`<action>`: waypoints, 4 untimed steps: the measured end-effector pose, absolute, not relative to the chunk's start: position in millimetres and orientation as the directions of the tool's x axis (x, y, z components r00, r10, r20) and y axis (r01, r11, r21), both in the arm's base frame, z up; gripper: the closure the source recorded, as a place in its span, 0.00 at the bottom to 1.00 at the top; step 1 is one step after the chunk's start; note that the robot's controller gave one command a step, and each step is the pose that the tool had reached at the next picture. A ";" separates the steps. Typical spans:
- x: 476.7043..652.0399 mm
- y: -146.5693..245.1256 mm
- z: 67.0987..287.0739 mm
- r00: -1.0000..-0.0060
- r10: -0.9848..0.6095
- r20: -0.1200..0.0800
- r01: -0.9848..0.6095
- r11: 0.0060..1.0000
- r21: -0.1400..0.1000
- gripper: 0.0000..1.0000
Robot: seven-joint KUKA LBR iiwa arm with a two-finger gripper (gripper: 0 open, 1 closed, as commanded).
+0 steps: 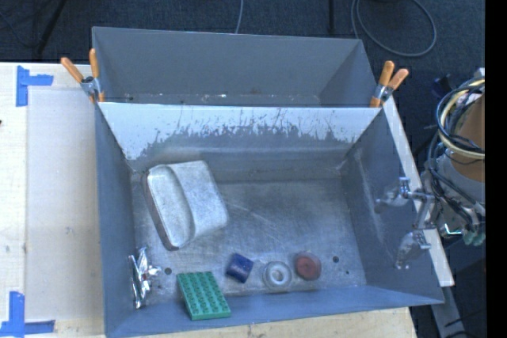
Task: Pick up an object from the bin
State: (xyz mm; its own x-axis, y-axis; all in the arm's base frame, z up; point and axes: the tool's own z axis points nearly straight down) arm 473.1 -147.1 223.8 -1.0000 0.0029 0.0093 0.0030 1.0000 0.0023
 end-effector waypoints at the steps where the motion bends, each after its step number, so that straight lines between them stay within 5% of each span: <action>1: 494.2 -73.2 151.0 -0.999 0.044 0.008 0.044 0.999 0.005 0.00; 2: 486.9 -40.9 70.4 -0.999 -0.040 -0.005 -0.040 0.999 0.000 0.00; 3: 488.7 -41.4 73.6 -0.999 -0.042 -0.010 -0.042 0.999 -0.001 1.00; 4: 485.9 -40.8 71.3 -0.999 -0.043 -0.001 -0.043 0.999 0.000 0.00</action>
Offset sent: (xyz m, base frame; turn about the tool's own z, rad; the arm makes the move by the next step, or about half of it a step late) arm 0.0216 0.0679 -0.0677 0.0481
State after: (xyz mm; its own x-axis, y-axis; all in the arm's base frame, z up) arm 485.9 -40.8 71.3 -0.9991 -0.0433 -0.0007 -0.0433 0.9991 0.0001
